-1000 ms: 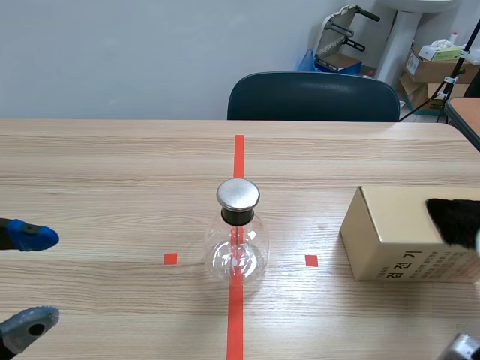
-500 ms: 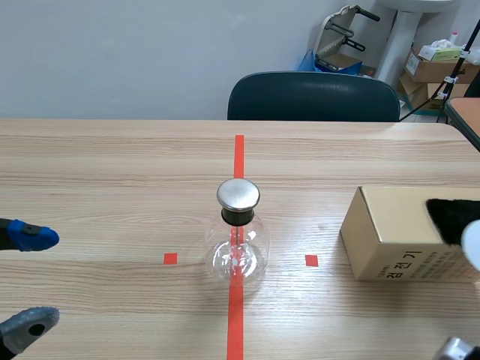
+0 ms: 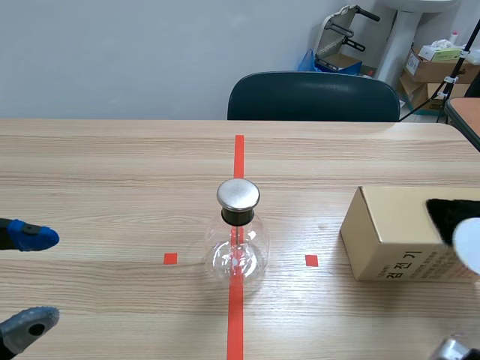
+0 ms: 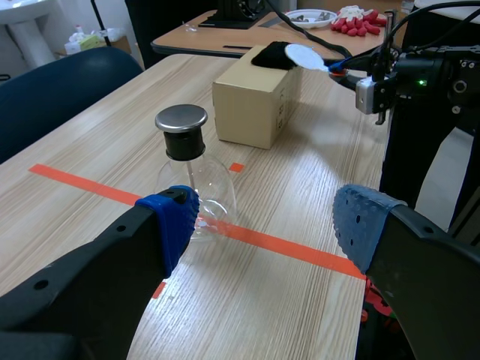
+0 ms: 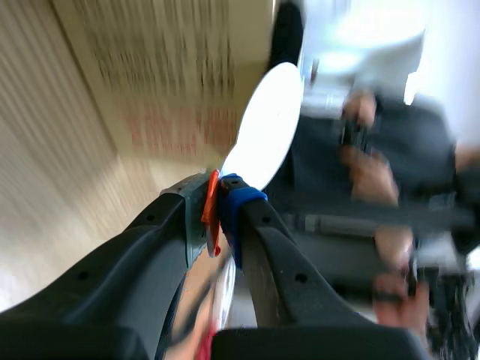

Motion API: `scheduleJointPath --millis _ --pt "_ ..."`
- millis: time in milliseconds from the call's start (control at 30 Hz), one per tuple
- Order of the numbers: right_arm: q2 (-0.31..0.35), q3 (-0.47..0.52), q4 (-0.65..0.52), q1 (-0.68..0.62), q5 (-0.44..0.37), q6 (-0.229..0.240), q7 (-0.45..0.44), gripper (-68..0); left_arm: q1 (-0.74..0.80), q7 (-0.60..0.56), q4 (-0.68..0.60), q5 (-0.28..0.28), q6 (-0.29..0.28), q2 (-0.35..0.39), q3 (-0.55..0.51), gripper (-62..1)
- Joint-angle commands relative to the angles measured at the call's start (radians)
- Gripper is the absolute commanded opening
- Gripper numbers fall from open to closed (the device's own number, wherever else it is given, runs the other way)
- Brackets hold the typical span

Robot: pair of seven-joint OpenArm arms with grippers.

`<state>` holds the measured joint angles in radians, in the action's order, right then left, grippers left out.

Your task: Do the electroscope experiment

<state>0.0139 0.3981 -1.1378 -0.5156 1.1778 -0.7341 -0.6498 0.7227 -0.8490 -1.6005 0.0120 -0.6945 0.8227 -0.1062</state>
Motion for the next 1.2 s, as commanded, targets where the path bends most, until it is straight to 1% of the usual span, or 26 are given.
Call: scheduleJointPath --millis 0,33,67,100,233,267,300,333,367,467,500,533,567,600,733,767,833,1033,1167 --pt "0.011 0.0 -0.004 0.0 0.0 -0.049 -0.054 -66.7 0.003 -0.019 -0.012 0.014 -0.002 -0.002 -0.013 -20.2" --pt "0.011 0.0 -0.004 0.0 -0.001 -0.049 -0.068 -66.7 0.003 -0.019 -0.012 0.014 -0.002 -0.002 -0.013 -20.2" --pt "0.01 0.0 -0.004 0.0 -0.003 -0.049 -0.062 -66.7 0.003 -0.019 -0.012 0.014 -0.002 -0.002 -0.013 -20.2" --pt "0.01 0.0 -0.004 -0.003 -0.005 -0.049 -0.03 -66.7 0.003 -0.019 -0.012 0.014 -0.002 -0.002 -0.013 -20.2" --pt "0.011 0.003 -0.004 -0.005 -0.005 -0.049 0.191 -66.7 0.003 -0.019 -0.012 0.014 -0.002 -0.002 -0.013 -20.2" --pt "0.011 0.003 -0.004 -0.005 -0.005 -0.049 0.221 -66.7 0.003 -0.019 -0.012 0.014 -0.002 -0.002 -0.013 -20.2" --pt "0.011 0.003 -0.004 -0.005 -0.005 -0.049 0.225 -66.7 0.003 -0.019 -0.012 0.014 -0.002 -0.002 -0.013 -20.2" --pt "0.011 0.003 -0.004 -0.005 -0.003 -0.049 0.216 -66.7 0.003 -0.019 -0.012 0.014 -0.002 -0.002 -0.013 -20.2" --pt "0.011 0.002 -0.004 -0.005 -0.003 -0.049 0.182 -66.7 0.003 -0.019 -0.012 0.014 -0.002 -0.002 -0.013 -20.2" --pt "0.011 0.0 -0.004 -0.002 -0.003 -0.049 0.047 -66.7 0.003 -0.019 -0.012 0.014 -0.002 -0.002 -0.013 -20.2" --pt "0.011 0.0 -0.004 -0.002 -0.004 -0.049 0.011 -66.7 0.003 -0.019 -0.012 0.014 -0.002 -0.002 -0.013 -20.2" --pt "0.011 0.0 -0.004 -0.002 -0.004 -0.049 -0.001 -66.7 0.003 -0.019 -0.012 0.014 -0.002 -0.002 -0.013 -20.2" --pt "0.011 0.0 -0.004 -0.002 -0.005 -0.049 0.003 -66.7 0.003 -0.019 -0.012 0.014 -0.002 -0.002 -0.013 -20.2" --pt "0.011 0.0 -0.004 -0.003 -0.005 -0.049 0.029 -66.7 0.003 -0.019 -0.012 0.014 -0.002 -0.002 -0.013 -20.2" --pt "0.011 0.003 -0.004 -0.003 -0.005 -0.049 0.205 -66.7 0.003 -0.019 -0.012 0.014 -0.002 -0.002 -0.013 -20.2" --pt "0.011 0.003 -0.004 -0.003 -0.005 -0.049 0.227 -66.7 0.003 -0.019 -0.012 0.014 -0.002 -0.002 -0.013 -20.2" --pt "0.011 0.003 -0.004 -0.003 -0.004 -0.049 0.224 -66.7 0.003 -0.019 -0.012 0.014 -0.002 -0.002 -0.013 -20.2" --pt "0.011 0.002 -0.004 -0.002 -0.004 -0.049 0.088 -66.7 0.003 -0.019 -0.012 0.014 -0.002 -0.002 -0.014 -20.2" --pt "0.011 0.002 -0.004 -0.002 -0.004 -0.049 0.06 -66.7 0.003 -0.019 -0.012 0.014 -0.002 -0.002 -0.014 -20.2"
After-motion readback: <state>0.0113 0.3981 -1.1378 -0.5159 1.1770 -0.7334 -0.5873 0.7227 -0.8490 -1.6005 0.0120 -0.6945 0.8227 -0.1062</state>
